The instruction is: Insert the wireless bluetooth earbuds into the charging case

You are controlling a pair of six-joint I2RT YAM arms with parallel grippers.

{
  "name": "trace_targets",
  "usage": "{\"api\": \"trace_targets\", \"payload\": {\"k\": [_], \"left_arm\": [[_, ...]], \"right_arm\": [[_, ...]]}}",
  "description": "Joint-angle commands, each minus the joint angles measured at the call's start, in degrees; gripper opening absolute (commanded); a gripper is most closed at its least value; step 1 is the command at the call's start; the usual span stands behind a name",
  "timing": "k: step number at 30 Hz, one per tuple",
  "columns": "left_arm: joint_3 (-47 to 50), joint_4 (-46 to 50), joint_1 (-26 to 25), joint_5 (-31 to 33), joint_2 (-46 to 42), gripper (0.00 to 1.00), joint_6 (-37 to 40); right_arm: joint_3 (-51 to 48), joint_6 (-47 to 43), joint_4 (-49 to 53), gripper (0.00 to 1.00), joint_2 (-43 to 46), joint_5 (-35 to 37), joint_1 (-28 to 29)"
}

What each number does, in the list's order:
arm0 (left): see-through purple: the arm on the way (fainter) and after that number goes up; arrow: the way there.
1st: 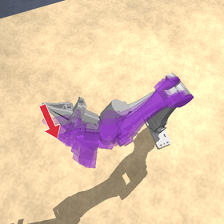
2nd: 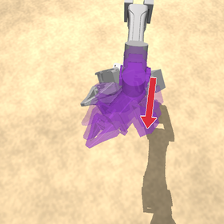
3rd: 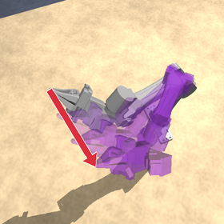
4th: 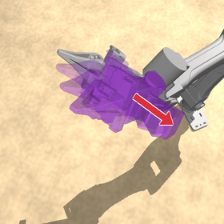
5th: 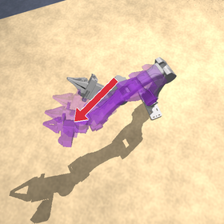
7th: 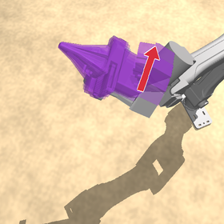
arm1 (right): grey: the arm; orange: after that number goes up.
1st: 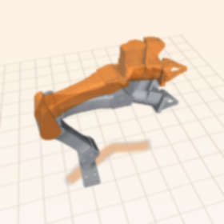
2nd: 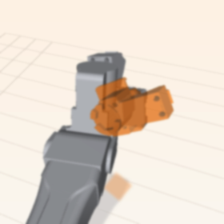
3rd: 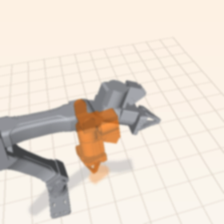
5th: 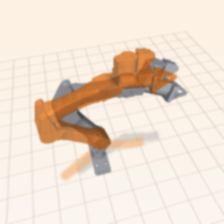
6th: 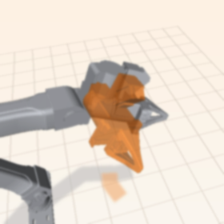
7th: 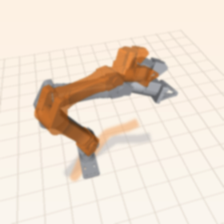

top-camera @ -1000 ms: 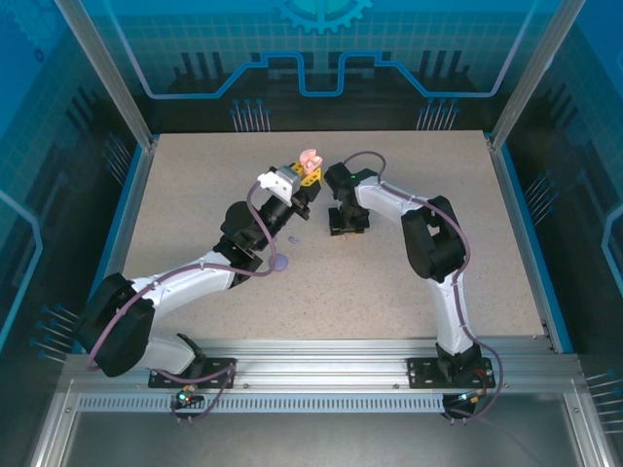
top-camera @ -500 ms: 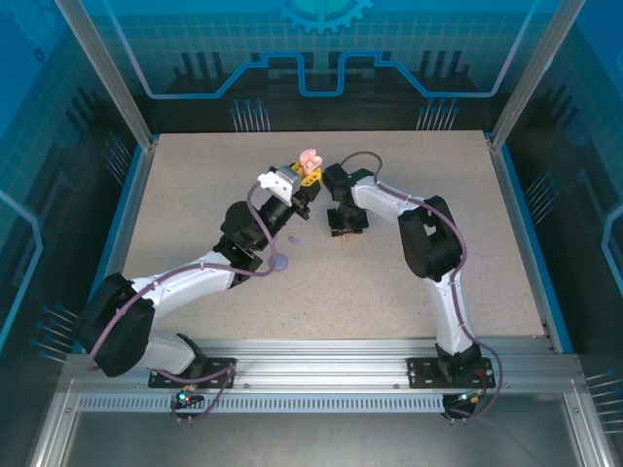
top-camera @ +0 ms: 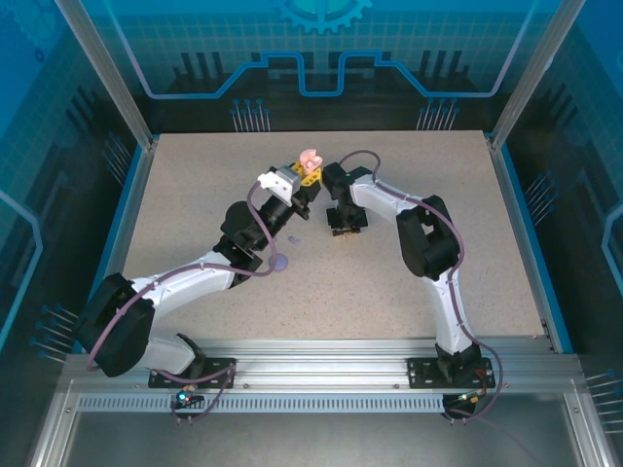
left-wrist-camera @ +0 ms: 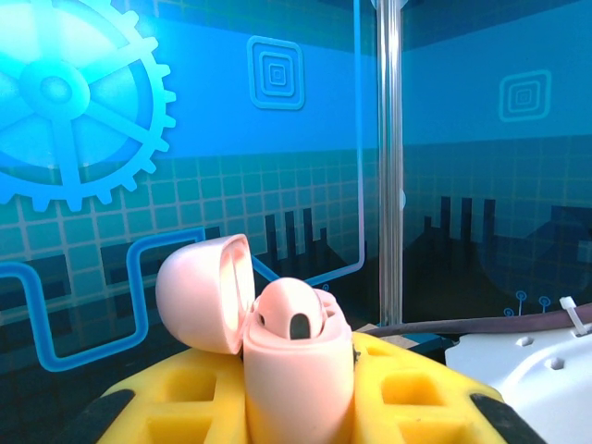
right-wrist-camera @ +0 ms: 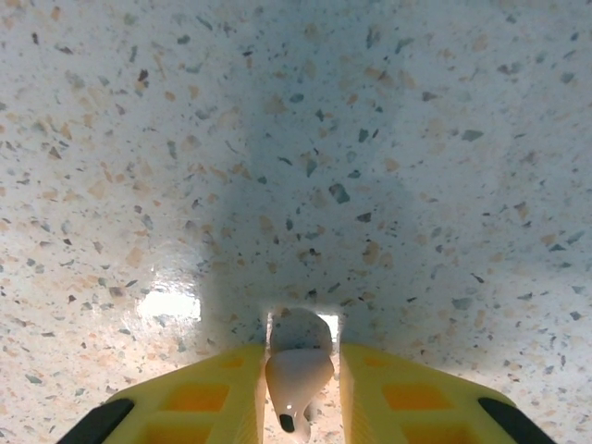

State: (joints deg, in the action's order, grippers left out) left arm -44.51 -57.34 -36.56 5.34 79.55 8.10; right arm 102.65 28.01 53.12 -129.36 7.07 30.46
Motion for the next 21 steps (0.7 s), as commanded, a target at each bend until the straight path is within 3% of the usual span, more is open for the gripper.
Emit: {"api": "trace_targets", "payload": {"k": [1,8,21], "left_arm": [[-0.07,-2.74,-0.05,-0.02,-1.28,0.00,0.80],[-1.27,-0.82,-0.05,-0.99,-2.19,0.00,0.25],[-3.10,0.46,-0.21,-2.27,-2.67,0.00,-1.24]], "right_arm": [[0.36,-0.40,0.05,0.22,-2.92,1.17,0.39],[-2.23,-0.10,-2.36,0.11,-0.28,0.79,-0.13],[-13.18,1.09,-13.45,0.09,16.84,0.14,-1.50]]}}
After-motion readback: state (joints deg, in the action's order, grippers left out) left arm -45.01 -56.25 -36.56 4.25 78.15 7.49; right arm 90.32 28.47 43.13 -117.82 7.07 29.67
